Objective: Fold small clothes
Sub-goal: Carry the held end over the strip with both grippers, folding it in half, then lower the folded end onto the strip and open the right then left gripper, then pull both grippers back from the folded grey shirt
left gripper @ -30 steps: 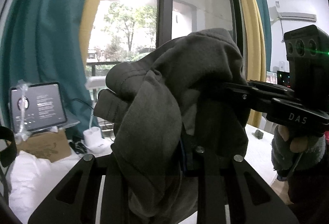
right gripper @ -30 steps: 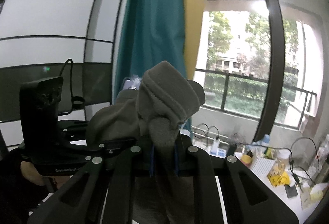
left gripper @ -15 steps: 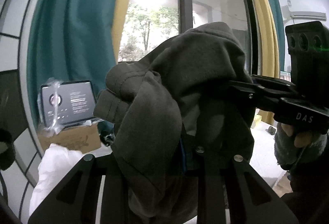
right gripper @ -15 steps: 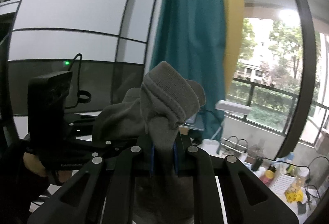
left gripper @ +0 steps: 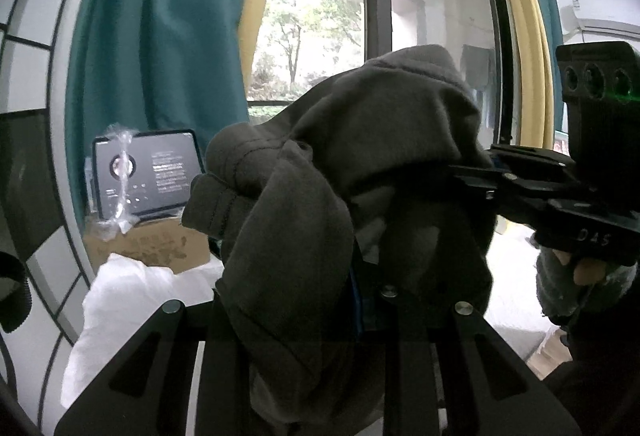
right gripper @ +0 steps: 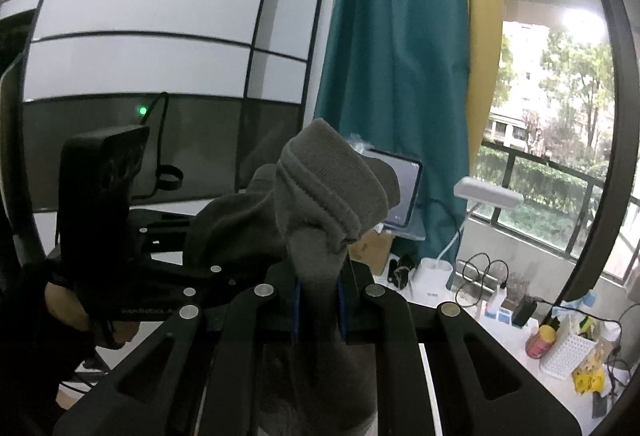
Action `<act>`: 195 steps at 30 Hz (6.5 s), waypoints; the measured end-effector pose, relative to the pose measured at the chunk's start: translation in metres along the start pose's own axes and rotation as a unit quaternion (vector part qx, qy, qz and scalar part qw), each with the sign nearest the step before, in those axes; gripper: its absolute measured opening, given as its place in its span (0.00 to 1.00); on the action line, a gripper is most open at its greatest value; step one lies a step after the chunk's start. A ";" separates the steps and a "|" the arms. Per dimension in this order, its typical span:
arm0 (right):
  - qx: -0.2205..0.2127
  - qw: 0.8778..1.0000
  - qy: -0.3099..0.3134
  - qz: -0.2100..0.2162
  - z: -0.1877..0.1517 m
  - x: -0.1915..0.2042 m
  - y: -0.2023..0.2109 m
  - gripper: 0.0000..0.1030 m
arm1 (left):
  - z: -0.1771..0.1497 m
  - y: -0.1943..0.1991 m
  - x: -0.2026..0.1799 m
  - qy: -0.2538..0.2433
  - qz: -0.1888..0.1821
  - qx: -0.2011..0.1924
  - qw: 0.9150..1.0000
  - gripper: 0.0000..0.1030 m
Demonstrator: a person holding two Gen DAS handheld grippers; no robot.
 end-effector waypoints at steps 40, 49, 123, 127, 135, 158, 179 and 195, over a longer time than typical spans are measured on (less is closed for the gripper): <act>0.122 0.985 -0.125 -0.001 -0.075 -0.118 -0.142 0.14 | -0.029 -0.146 0.026 0.037 -0.048 0.140 0.988 0.23; 0.154 0.977 -0.149 0.001 -0.100 -0.138 -0.181 0.14 | -0.041 -0.177 0.037 0.041 -0.057 0.174 0.982 0.23; 0.244 0.919 -0.292 -0.103 -0.197 -0.242 -0.222 0.67 | -0.065 -0.214 0.119 0.088 0.136 0.262 0.951 0.67; 0.245 0.921 -0.286 -0.098 -0.195 -0.228 -0.212 0.67 | -0.073 -0.200 0.109 0.081 0.145 0.257 0.952 0.67; 0.247 0.924 -0.278 -0.087 -0.196 -0.205 -0.192 0.67 | -0.075 -0.172 0.084 0.079 0.142 0.225 0.961 0.67; 0.248 0.934 -0.246 -0.080 -0.197 -0.151 -0.120 0.67 | -0.099 -0.131 0.009 0.088 0.121 0.216 0.965 0.86; 0.222 0.927 -0.253 -0.168 -0.224 -0.143 -0.010 0.68 | -0.089 -0.104 -0.099 -0.006 0.078 0.168 0.983 0.86; 0.185 0.904 -0.298 -0.245 -0.267 -0.173 0.087 0.68 | -0.070 -0.095 -0.150 -0.019 0.042 0.123 0.991 0.96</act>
Point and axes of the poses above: each gripper's, at about its wrist camera, not at the fingertips, and y roughly against the way its jaws point, x to its left, z to its top, the point moved 5 cm from there along -y, roughly the way its jaws point, and after that the axes turned 8 degrees about x, right-handed, at the moved point
